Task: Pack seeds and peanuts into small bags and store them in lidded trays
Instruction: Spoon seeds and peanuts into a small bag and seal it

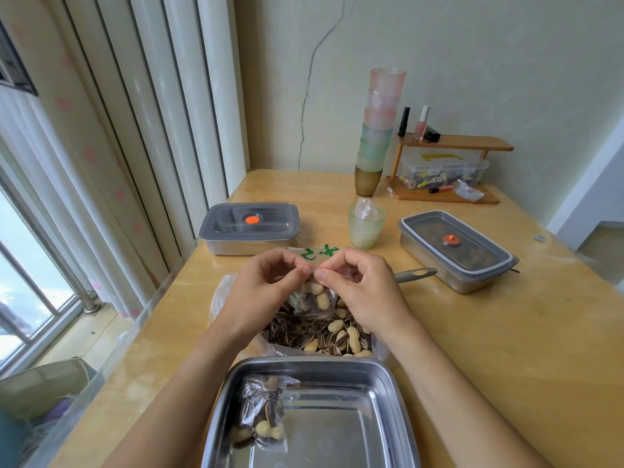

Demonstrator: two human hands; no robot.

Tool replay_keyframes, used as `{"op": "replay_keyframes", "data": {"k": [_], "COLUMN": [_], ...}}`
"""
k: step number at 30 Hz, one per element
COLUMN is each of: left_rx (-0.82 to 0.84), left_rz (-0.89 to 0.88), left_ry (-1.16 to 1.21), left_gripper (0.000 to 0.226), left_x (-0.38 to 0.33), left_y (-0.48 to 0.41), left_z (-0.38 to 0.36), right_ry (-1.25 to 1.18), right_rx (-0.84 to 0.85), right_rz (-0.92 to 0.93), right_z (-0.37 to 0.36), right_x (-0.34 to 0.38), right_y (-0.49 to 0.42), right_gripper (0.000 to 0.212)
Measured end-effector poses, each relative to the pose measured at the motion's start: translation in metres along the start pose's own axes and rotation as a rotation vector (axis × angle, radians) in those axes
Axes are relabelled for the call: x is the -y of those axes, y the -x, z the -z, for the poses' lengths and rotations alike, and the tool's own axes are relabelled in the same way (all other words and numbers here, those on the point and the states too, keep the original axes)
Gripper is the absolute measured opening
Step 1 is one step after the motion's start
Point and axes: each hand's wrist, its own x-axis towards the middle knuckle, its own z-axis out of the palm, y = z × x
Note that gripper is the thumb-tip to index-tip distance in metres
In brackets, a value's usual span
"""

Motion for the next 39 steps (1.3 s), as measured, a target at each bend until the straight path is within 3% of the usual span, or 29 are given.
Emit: {"op": "replay_keyframes", "data": {"k": [4,12,18,24,32,36,39], "left_rx": [0.044,-0.021,-0.034,-0.05,-0.083,-0.026,0.053], "left_rz": [-0.031,-0.059,-0.041,-0.058,-0.001,0.033,0.033], "left_ry": [0.002,0.03,0.022,0.043,0.064,0.033,0.04], "left_gripper": [0.02,0.018,0.007,0.015,0.013,0.016,0.023], "left_x": [-0.002,0.0,0.001,0.0,-0.001,-0.003,-0.007], "left_y": [-0.001,-0.002,-0.001,-0.002,-0.003,0.0,0.002], "left_z": [0.0,0.002,-0.001,0.001,0.002,0.002,0.001], "right_ry": [-0.03,-0.072,-0.033,-0.028,-0.129,-0.058,-0.136], "right_rx": [0.025,0.132,0.078,0.049,0.059,0.036,0.0], "right_rz": [0.003,-0.032,-0.067,-0.028,-0.145,-0.106,-0.105], "right_z": [0.002,0.008,0.007,0.01,0.017,0.012,0.008], "right_x": [0.001,0.002,0.002,0.002,0.007,0.004,0.004], "right_y": [0.0,-0.002,-0.001,-0.003,-0.002,-0.002,-0.001], "right_gripper": [0.008,0.005,0.009,0.008,0.006,0.01,0.008]}}
